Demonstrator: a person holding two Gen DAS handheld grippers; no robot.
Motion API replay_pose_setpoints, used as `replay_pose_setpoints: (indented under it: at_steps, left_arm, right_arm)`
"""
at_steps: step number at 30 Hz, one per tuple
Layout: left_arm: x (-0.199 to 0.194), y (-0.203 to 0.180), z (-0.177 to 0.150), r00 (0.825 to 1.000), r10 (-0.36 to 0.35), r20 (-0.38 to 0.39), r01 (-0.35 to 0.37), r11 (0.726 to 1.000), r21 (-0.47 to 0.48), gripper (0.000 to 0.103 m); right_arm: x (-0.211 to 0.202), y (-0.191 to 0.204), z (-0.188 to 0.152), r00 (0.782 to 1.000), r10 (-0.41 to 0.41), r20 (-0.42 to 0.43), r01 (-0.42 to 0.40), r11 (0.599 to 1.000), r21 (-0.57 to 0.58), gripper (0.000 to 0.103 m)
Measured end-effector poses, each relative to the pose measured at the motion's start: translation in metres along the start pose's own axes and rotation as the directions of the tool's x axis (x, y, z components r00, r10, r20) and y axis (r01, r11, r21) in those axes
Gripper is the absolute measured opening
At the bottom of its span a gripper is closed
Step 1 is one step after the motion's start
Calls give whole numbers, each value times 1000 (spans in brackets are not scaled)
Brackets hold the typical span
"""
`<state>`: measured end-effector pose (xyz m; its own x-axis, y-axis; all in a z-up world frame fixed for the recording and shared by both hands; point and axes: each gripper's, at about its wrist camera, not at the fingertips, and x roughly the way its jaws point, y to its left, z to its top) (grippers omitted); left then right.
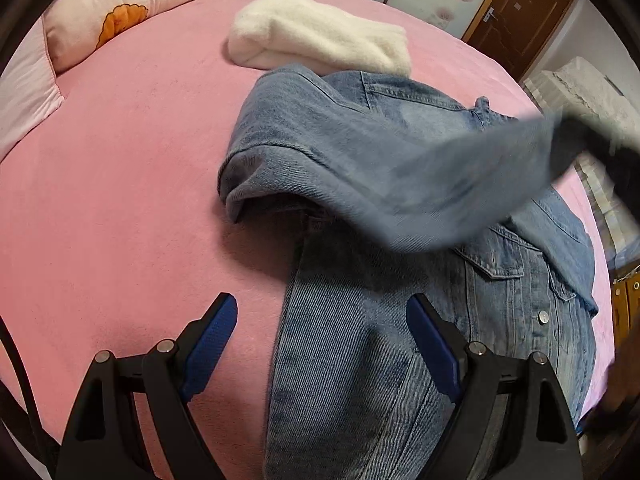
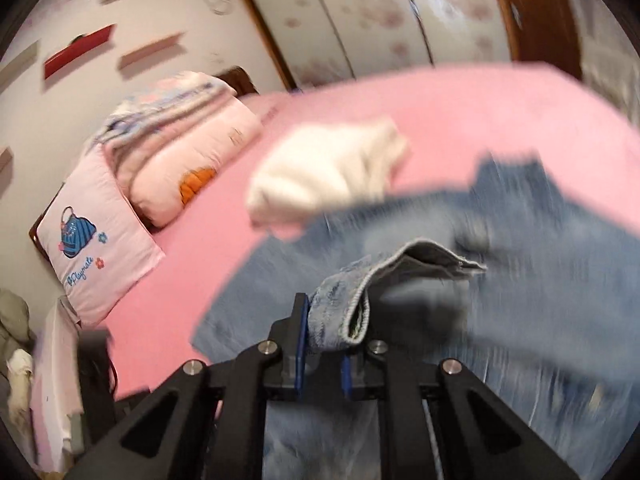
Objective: Fold large clothes
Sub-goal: 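Grasp the jacket side edge with the right gripper and fold it inward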
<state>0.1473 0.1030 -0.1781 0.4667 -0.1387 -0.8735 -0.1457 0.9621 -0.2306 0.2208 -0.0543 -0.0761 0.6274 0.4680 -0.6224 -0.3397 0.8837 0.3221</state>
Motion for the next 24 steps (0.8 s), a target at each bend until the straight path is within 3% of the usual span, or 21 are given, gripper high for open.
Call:
replay_pose_setpoints:
  at_steps: [4,7,11,14,16,19,22,24]
  left_arm:
    - [-4,0,3,1000,4,19,-4,1000,1,85]
    - [-4,-2,5,1000,-3,25,3,1000,1,85]
    - [3,-5,7,1000,-14,22,14,1000,10,85]
    - [11,-9,9,1000,-26,7,26,999,26,85]
    - [15,-14,14,1000,-25,4,25,999,48,85]
    - [17,-22,30,999,-35,22,34,997,68,85]
    - [24,-28,55,998,-62,20,60,996,64,85]
    - [33,-34,73,998,-69,11,68,995,72,85]
  right_arm:
    - [-14,6,52,993,-31,113,40,996,-78,12]
    - [-44,-13,80,970,-89,227,109,991,-74,12]
    - [-74,-70,76,931,-238,275,243,970,15,12]
    - [-77,-131,40,904,-382,190,369,924,101,14]
    - [-62,-166,5,905,-425,38,417,900,124,18]
    - [-43,-212,-54,871,-443,-214,479,863,160,22]
    - [-59,-243,-89,912,-332,-242,398,860,318,24]
    - [-71,-254,-93,922,-316,-223,380,850,366,24]
